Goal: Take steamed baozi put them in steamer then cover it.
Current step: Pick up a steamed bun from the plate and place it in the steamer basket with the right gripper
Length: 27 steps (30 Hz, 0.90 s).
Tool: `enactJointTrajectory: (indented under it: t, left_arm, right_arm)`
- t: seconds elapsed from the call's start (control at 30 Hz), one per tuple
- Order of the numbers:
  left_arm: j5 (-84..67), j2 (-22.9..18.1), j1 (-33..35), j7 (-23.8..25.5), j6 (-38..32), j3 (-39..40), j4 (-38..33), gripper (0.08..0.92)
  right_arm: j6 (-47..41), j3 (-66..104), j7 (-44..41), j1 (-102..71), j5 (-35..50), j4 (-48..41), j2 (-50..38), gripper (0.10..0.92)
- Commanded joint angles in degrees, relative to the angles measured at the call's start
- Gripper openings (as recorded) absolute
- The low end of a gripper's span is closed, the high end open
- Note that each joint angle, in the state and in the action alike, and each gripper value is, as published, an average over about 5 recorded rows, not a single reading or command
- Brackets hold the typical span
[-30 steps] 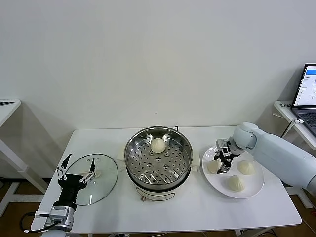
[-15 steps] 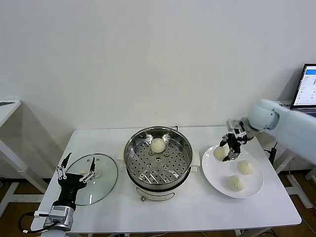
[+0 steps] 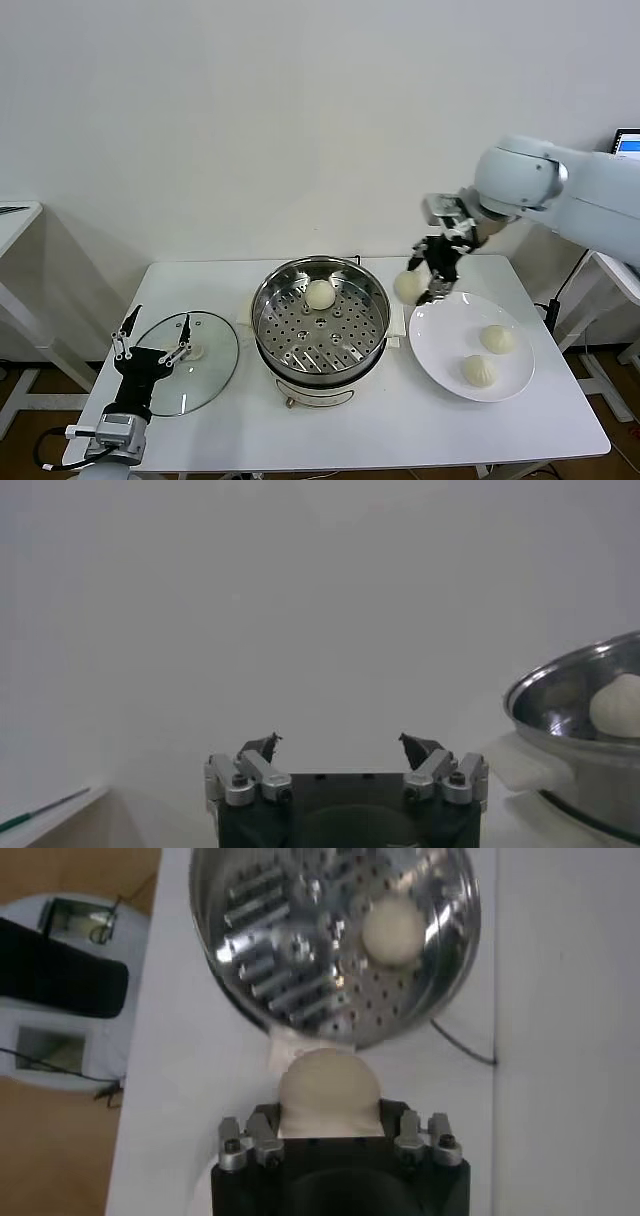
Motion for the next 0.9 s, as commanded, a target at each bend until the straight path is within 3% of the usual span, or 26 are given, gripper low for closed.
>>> enactJointTrajectory:
  t: [0.03,0.47,0.9]
  left_arm:
    - [-0.23,0.21,-0.29,-0.05,0.12,-1.02,0.63,0.823]
    - [-1.41,0.54,-0.75,-0.02,0.56,-3.65,0.56,0.823]
    - [-1.6,0.85,-0.76,0.28,0.36,-4.3,1.5,0.823]
  right_arm:
    - [-3.86,-1.48,2.3,0.42,7.62,-2.52,16.45,0.678]
    - [-3.94,3.44,2.45,-16.33,1.16,-18.76,29.81,0.679]
    - [-3.18,7.33,1.48,-24.02,-3.69,-30.56,34.84,0.679]
